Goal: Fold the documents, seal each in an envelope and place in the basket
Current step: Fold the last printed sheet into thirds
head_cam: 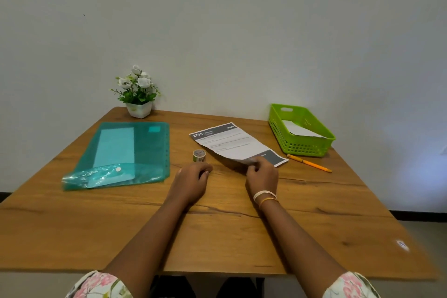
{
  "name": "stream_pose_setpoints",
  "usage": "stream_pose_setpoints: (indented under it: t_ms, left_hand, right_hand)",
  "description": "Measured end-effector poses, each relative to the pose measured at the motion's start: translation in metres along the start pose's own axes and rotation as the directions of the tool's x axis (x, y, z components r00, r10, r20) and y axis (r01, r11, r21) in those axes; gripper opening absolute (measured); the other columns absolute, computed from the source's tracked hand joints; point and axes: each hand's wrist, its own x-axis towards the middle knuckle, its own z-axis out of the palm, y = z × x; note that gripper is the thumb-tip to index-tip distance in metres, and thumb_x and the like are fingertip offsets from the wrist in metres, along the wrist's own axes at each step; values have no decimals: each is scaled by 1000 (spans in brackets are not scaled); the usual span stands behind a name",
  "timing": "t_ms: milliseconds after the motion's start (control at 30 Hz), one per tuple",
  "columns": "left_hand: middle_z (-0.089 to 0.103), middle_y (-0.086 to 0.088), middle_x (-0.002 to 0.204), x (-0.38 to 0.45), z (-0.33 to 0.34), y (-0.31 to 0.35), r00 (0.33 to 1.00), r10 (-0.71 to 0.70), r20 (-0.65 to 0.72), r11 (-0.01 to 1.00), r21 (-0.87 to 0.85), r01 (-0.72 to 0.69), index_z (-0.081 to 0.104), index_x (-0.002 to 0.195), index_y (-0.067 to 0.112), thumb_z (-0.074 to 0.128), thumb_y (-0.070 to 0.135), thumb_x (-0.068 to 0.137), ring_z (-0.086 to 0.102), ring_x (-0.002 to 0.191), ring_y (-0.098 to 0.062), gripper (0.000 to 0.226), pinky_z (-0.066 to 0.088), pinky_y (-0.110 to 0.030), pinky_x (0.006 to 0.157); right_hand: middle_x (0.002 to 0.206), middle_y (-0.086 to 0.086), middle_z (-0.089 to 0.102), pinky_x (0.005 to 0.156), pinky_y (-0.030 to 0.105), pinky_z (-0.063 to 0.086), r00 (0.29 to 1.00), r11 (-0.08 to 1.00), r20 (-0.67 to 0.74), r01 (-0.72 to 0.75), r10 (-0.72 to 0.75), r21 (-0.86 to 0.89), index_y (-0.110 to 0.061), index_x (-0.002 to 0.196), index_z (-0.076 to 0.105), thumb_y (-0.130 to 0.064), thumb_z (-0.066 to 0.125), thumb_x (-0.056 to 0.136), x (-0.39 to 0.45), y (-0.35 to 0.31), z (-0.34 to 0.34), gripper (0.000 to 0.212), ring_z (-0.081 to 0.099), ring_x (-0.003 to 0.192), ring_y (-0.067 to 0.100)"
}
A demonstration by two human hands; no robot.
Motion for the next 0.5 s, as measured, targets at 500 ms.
stream_pose_setpoints:
  t_ms: [500]
  left_hand:
    - [71, -14, 97, -5, -20, 2, 919, -394, -19, 584, -777, 234, 63, 114, 15, 37, 30, 104, 68, 92, -31, 32, 54, -46, 78]
  right_hand:
    - [81, 16, 68, 80, 31, 51, 984, 936, 172, -104, 48, 335, -14, 60, 57, 20, 48, 75, 4, 59, -79, 38, 65, 85, 18]
